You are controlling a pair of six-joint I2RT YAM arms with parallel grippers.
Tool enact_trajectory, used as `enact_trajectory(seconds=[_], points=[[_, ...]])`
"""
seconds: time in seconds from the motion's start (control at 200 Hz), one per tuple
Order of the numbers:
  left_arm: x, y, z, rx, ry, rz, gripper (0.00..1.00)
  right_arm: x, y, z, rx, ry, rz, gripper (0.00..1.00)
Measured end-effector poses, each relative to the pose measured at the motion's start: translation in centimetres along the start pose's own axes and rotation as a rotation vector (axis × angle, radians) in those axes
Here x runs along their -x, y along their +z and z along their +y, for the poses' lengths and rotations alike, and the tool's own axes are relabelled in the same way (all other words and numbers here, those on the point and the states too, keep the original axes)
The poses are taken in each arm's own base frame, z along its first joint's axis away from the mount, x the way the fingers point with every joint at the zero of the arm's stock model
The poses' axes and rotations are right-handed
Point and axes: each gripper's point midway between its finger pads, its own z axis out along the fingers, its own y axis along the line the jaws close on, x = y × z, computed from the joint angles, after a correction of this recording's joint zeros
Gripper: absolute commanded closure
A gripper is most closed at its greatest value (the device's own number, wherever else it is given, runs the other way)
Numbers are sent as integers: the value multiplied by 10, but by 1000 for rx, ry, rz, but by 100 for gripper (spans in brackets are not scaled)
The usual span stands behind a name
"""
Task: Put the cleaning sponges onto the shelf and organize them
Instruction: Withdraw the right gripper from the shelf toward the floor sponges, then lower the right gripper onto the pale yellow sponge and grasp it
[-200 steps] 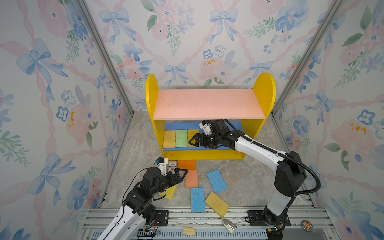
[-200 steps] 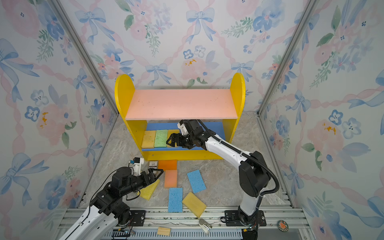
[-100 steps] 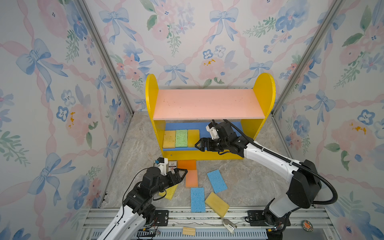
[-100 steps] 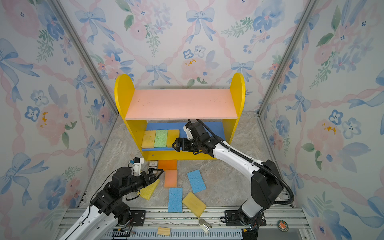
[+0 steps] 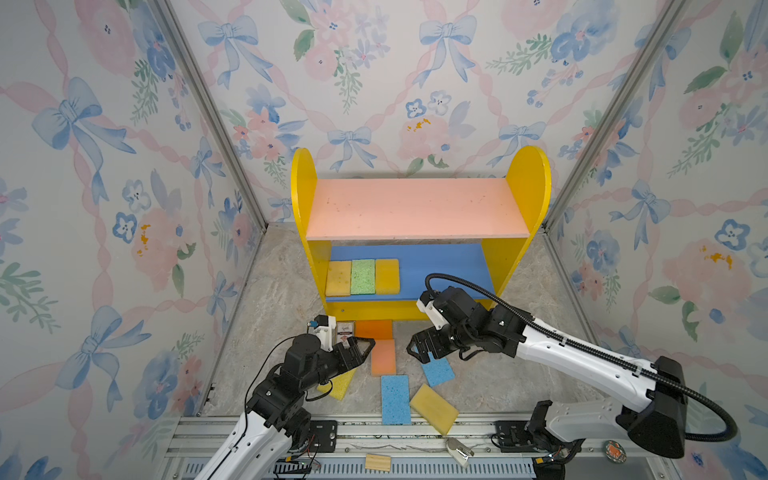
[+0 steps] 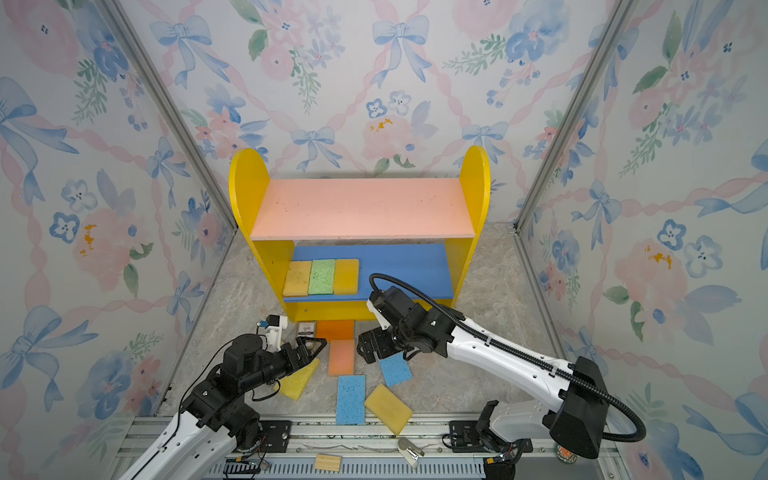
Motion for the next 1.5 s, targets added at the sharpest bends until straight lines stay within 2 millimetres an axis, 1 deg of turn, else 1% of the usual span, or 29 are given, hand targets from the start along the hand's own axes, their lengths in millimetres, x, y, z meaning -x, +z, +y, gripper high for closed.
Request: enact_trajectory(seconds=[0.105, 0.195, 0.325, 0.46, 0.55, 0.795, 0.945, 1.025, 1.135, 1.17, 1.25, 1.285, 1.405, 1.5], points=[[-1, 0, 0, -3, 0, 6, 2, -49, 16, -5, -52, -85, 113, 3], [-4, 1, 2, -5, -2, 12, 2, -83, 25, 1, -72, -176, 190, 3], [-7, 1, 5, -7, -13, 16, 2, -111, 38, 6, -106, -265, 258, 3], [-8, 0, 4, -14, -19, 19, 2, -132, 57, 0, -149, -303, 323, 3], [-8, 0, 4, -15, -19, 19, 2, -137, 66, -4, -167, -305, 343, 3], [-9, 2, 6, -4, -23, 27, 2, -138, 79, -7, -171, -304, 335, 3], [-9, 3, 9, 7, -28, 34, 2, -147, 88, -18, -184, -288, 355, 0], [-10, 4, 9, 9, -29, 35, 2, -147, 89, -20, -185, -280, 353, 6], [-10, 5, 11, 16, -31, 39, 2, -145, 89, -23, -195, -261, 347, 19], [-10, 5, 11, 18, -32, 40, 2, -145, 89, -24, -199, -256, 343, 25], [-10, 5, 11, 19, -32, 41, 2, -144, 89, -24, -199, -254, 335, 43], [-10, 5, 11, 19, -32, 41, 2, -144, 89, -24, -193, -256, 332, 47], [-10, 5, 11, 19, -32, 41, 2, -143, 84, -23, -171, -245, 311, 47], [-10, 5, 11, 19, -32, 41, 2, -135, 76, -19, -132, -226, 278, 48]])
